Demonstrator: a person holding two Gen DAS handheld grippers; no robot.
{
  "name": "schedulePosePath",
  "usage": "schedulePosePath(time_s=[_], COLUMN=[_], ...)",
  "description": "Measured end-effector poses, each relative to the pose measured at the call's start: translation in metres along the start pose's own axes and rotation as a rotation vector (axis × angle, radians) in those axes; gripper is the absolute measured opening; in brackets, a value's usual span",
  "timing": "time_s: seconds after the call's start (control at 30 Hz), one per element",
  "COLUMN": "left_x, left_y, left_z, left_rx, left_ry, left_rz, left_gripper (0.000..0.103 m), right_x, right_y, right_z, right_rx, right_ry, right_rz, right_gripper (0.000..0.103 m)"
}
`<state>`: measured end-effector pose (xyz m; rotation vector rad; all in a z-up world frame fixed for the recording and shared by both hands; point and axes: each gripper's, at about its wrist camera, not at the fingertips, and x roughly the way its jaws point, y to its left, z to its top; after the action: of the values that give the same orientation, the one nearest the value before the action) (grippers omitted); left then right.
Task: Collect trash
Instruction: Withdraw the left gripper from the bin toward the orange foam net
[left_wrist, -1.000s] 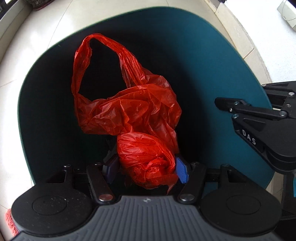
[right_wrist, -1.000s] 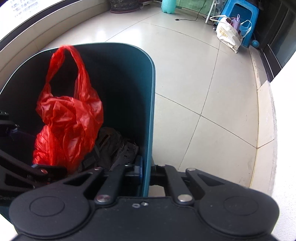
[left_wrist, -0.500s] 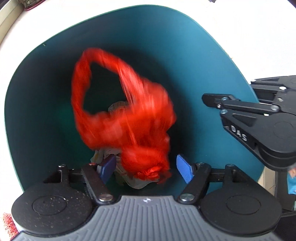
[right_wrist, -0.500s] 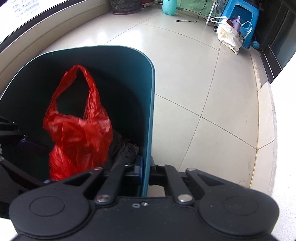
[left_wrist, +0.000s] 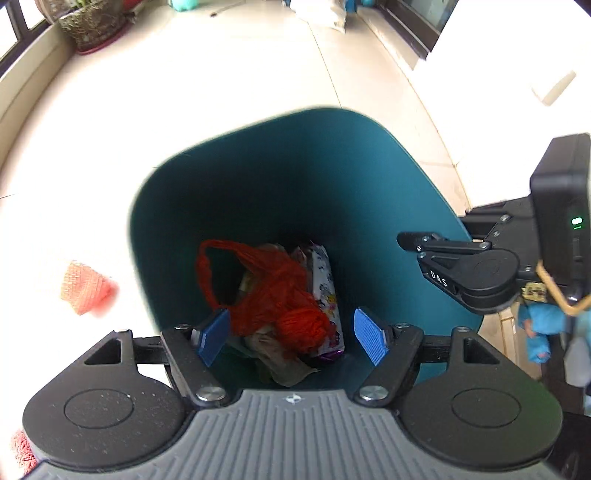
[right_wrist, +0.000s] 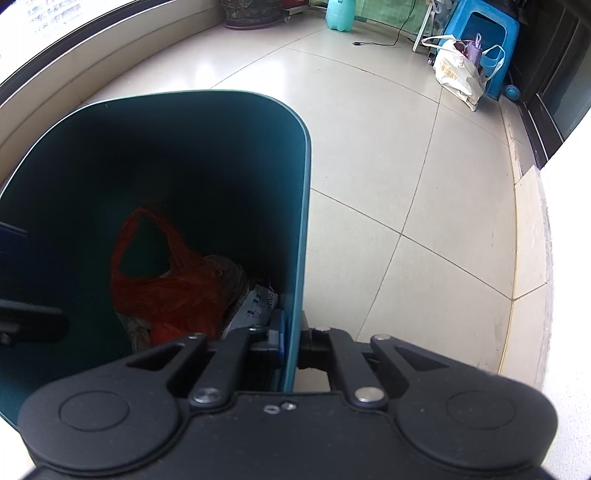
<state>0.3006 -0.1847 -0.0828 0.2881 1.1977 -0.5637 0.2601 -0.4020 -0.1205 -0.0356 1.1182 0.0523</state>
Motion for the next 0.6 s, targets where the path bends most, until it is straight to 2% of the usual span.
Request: schedulePosePath(time_s=[0.3, 0.6], left_x=[-0.052, -0.039], left_y=[0.059, 0.126], left_z=[-0.005, -0.012], left_rx=[-0.105, -0.242], left_ry=[-0.081, -0.085], left_rz=[0.055, 0.133], left_gripper=[0.073, 0.073], right_x=[-0.001, 0.0], right_y=[0.004, 0.004], right_z=[0.001, 0.003], right_rx=[-0.01, -0.012], right_ry=[0.005, 0.009], right_rz=[-0.012, -0.011], right_gripper=[0.005, 0.005])
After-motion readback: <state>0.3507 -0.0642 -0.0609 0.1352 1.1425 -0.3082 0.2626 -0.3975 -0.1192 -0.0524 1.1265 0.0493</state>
